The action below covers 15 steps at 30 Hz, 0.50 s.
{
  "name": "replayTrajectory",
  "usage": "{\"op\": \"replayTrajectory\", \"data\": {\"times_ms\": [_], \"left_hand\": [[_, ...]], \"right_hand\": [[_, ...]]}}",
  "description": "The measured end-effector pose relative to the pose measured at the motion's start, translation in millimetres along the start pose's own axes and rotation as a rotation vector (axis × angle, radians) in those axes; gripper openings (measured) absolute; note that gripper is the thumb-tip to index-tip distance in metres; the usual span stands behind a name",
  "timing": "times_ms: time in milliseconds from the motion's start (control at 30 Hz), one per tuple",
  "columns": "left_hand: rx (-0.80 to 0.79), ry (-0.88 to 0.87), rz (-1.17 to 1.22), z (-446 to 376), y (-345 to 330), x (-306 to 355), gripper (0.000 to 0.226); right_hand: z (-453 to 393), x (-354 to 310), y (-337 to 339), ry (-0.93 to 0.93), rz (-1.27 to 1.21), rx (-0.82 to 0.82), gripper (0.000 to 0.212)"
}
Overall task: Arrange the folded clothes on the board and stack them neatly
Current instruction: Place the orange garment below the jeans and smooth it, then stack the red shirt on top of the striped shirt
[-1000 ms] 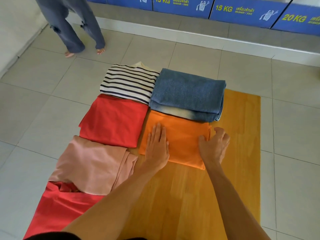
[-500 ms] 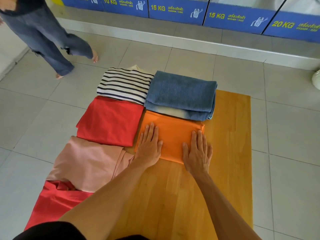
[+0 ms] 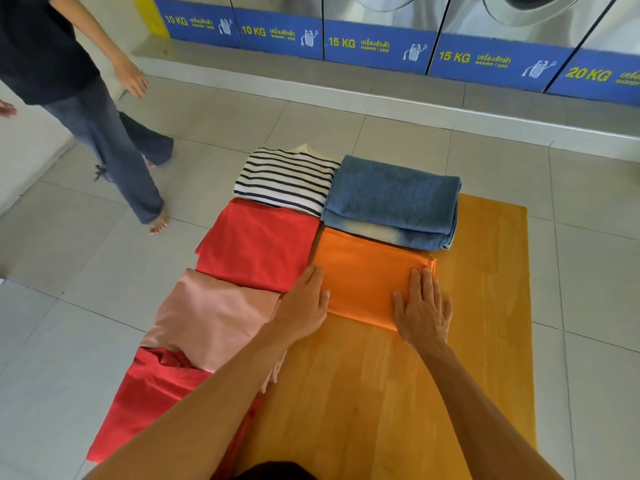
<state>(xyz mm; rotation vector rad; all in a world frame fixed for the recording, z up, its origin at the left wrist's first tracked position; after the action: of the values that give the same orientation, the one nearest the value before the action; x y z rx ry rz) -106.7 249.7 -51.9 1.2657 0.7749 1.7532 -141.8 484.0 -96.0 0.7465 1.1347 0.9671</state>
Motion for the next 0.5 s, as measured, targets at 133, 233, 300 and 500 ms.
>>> {"op": "replayTrajectory", "data": {"times_ms": [133,233,300,500], "left_hand": [[0.064,-0.034,0.062,2,18,-9,0.056],[0.105,-0.048,0.118,1,33,-19,0.053],[0.117,-0.07,0.136,-1,43,-29,0.053],[0.148,-0.113,0.174,-3,74,-78,0.05]], "right_hand": [[-2,-8,7,-0.05,0.014,-0.044,0.068],[2,-25,21,-0.075,-0.092,0.036,0.048],[10,-41,30,-0.102,-0.198,0.172,0.033],[38,-110,16,-0.157,-0.375,0.327,0.029]]}}
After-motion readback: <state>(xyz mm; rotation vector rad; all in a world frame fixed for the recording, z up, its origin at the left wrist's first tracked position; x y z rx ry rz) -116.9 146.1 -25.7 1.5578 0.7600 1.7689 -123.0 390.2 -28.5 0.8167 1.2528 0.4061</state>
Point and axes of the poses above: each hand's wrist, its own z-axis away from the middle knuckle, its own y-axis out of the back of the hand, x = y × z, the point moved 2 cm from there along -z, towards the middle knuckle, and after that the axes turned 6 degrees about -z, right-handed, at the moved point
